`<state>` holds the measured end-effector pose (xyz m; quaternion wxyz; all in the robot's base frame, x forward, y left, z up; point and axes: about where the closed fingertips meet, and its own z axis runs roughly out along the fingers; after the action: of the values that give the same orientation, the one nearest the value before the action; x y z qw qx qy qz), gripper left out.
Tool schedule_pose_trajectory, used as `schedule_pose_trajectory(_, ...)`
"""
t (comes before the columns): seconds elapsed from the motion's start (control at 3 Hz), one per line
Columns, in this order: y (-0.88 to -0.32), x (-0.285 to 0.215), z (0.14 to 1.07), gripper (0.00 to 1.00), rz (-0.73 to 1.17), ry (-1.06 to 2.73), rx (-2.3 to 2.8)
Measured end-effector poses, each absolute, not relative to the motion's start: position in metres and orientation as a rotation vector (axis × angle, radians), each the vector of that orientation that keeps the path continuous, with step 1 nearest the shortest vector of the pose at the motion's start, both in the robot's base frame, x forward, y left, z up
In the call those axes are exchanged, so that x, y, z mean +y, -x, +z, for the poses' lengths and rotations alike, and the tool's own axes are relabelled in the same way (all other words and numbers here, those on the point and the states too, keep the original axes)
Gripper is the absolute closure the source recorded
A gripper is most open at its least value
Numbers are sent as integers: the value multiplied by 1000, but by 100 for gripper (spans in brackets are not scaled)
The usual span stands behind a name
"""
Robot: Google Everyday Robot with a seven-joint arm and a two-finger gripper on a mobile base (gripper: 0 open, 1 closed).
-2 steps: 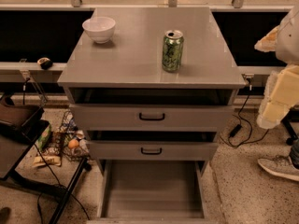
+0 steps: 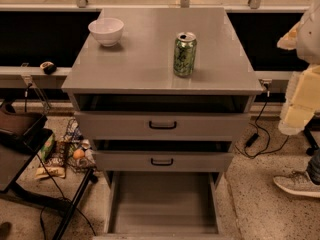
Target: Close bottom drawer
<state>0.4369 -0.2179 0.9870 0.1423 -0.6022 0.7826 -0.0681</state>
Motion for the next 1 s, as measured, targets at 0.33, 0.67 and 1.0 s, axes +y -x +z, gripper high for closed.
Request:
schedule_pose_trajectory(0.33,-425,-220,974,0,-309,1721,2315)
schedule_pose_trajectory(0.67,-405,-239,890,0,-360,1671,2452)
schedule_pose_trajectory(1.0,-388,-256,810,0,-348,1691,2556)
